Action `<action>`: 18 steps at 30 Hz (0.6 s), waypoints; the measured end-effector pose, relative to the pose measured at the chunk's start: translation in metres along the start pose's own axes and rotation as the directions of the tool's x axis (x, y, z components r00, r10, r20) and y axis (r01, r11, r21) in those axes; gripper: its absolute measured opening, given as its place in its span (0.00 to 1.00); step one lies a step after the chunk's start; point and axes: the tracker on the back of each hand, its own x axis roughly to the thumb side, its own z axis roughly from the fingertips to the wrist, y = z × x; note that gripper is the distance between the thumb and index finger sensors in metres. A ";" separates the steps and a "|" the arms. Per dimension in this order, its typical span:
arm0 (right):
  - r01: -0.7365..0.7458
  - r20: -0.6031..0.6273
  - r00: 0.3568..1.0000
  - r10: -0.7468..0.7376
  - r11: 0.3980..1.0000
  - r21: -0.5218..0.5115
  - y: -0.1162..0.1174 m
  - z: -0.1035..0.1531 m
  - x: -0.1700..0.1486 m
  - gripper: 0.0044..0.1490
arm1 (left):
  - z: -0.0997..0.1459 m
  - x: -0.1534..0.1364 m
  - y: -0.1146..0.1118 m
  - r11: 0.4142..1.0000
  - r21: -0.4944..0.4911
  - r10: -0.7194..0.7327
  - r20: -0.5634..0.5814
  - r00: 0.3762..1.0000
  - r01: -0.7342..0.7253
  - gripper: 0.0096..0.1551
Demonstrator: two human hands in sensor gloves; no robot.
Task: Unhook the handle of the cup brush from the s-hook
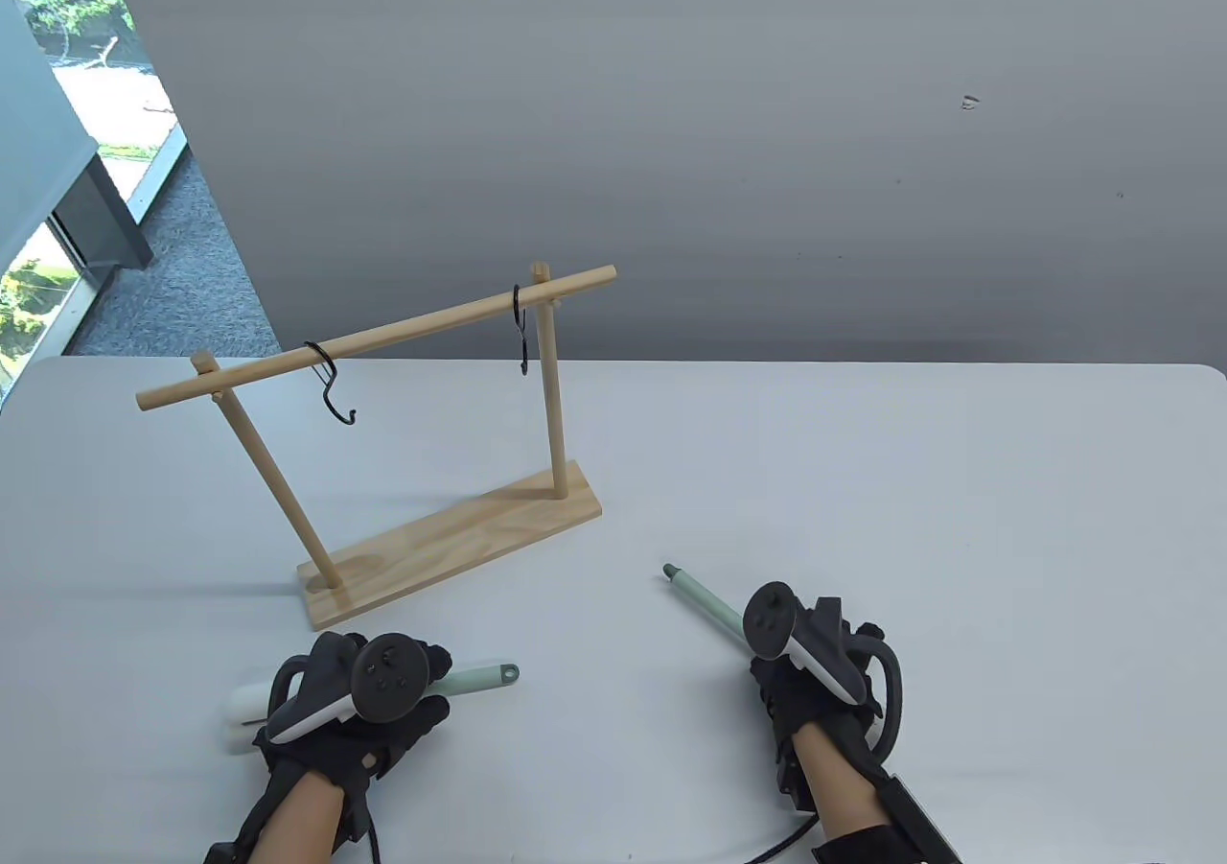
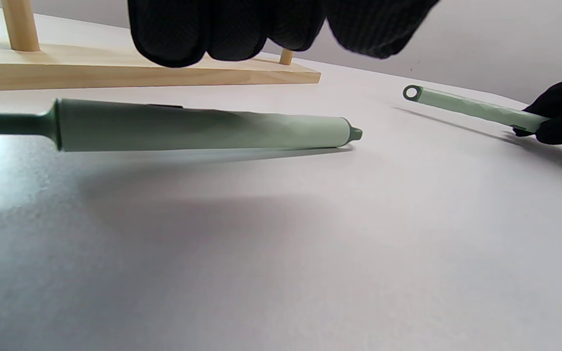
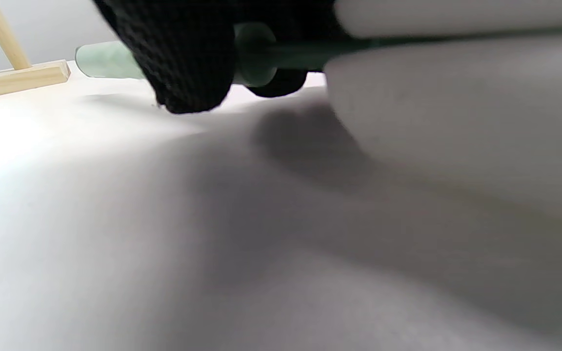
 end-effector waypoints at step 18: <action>-0.020 0.006 1.000 0.020 1.000 0.020 0.002 0.001 0.002 0.34 | -0.001 0.000 -0.001 1.000 -0.004 -0.005 -0.002 1.000 0.005 0.33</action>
